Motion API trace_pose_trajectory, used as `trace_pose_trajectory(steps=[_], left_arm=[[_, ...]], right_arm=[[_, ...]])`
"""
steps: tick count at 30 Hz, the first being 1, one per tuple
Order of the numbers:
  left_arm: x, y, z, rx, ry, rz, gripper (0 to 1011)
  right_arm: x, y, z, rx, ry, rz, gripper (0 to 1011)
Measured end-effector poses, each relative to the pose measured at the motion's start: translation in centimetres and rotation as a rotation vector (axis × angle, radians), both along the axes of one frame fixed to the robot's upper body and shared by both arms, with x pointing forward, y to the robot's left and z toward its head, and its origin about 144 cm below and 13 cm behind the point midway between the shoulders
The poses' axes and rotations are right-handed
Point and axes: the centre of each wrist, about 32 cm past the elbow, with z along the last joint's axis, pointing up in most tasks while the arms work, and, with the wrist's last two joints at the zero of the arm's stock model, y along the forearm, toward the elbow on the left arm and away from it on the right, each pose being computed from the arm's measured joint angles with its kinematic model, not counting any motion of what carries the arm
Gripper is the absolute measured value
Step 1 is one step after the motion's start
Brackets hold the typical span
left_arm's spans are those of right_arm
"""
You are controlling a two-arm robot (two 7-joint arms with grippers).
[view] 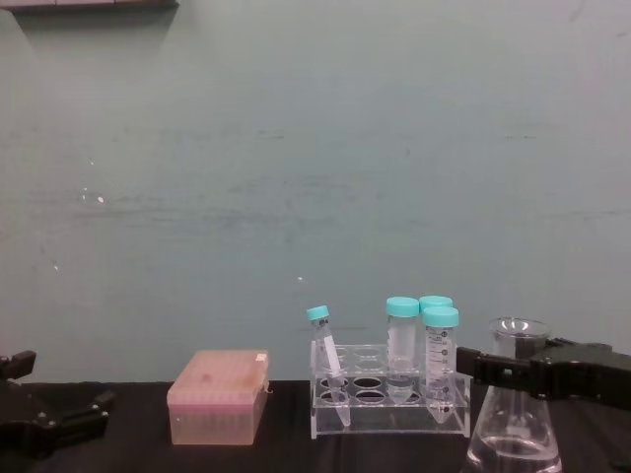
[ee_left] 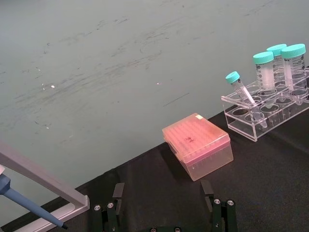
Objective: Pick up the beaker with the right gripper, shake it three times, and then put it down.
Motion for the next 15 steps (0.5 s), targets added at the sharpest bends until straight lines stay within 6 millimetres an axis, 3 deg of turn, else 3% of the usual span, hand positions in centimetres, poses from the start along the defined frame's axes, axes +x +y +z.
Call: trace_pose_trajectory(steps=[15], left_arm=[[0.00, 0.00, 0.00, 0.000, 0.000, 0.000, 1000]], right_arm=[[-0.71, -0.98, 0.46, 0.036, -0.010, 0.029, 1000]])
